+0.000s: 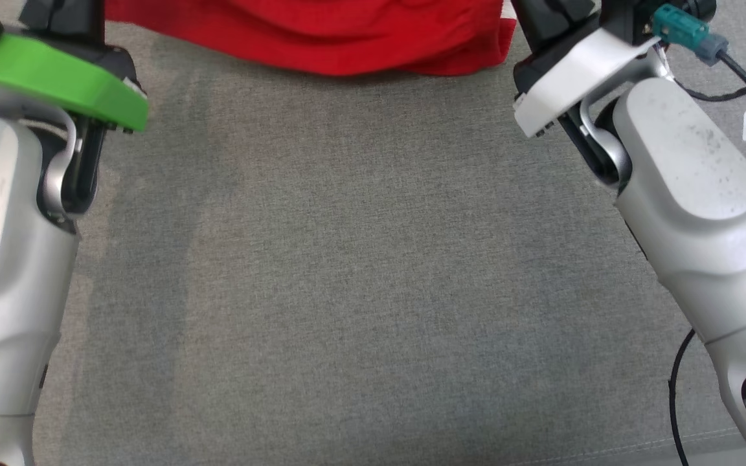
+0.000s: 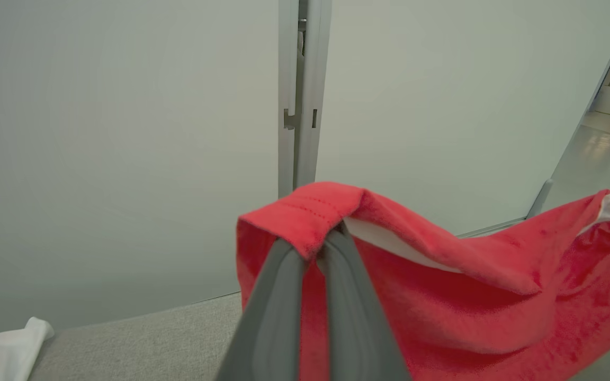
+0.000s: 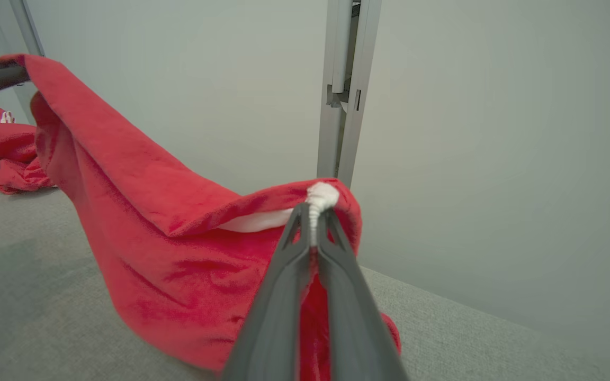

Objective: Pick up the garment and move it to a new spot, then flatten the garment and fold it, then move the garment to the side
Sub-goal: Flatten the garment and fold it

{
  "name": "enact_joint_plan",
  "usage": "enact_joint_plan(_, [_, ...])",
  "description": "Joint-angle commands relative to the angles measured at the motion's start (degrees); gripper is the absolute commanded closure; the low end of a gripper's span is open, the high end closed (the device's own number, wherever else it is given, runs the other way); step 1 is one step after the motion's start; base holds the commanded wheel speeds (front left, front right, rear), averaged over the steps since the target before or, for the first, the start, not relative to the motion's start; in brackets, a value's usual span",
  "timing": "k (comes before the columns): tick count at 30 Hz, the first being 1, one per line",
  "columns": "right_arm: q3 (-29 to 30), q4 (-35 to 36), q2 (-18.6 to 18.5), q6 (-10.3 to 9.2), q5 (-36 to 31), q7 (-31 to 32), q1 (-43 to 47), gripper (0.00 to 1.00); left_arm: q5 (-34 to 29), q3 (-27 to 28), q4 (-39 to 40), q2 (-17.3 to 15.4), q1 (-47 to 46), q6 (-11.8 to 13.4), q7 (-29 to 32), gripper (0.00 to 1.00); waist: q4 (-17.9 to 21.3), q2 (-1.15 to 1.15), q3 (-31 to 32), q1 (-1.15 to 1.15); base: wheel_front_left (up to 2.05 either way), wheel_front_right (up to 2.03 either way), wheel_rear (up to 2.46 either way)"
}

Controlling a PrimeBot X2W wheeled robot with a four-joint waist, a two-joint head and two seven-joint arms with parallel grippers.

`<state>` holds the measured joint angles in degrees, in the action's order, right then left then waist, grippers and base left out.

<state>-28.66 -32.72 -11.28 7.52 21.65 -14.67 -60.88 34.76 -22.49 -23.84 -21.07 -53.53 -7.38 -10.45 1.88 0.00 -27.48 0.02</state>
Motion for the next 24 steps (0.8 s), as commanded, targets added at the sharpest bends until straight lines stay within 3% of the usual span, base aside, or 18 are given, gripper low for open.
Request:
enact_joint_plan(1, [-0.3, 1.0, -0.6, -0.06, 0.2, -0.5, 2.0, 1.0, 0.8, 0.2, 0.9, -1.0, 2.1, -0.2, -1.0, 1.0, -0.2, 0.0, 0.3, -0.02, 0.0, 0.0, 0.0])
enact_joint_plan(11, [2.1, 13.7, -0.3, -0.06, -1.9, -0.6, 18.9, 1.0, 3.4, 1.7, 10.7, -3.6, 20.0, 1.1, -3.9, 1.0, 0.4, 0.0, 6.6, -0.02, 0.0, 0.0, 0.0])
enact_joint_plan(24, [7.7, 30.5, 0.5, -0.06, -4.1, 1.4, 46.0, 1.0, 6.0, 3.3, 32.7, -6.0, 49.2, 10.4, -2.6, 1.0, -0.9, 0.0, 18.4, -0.02, 0.0, 0.0, 0.0])
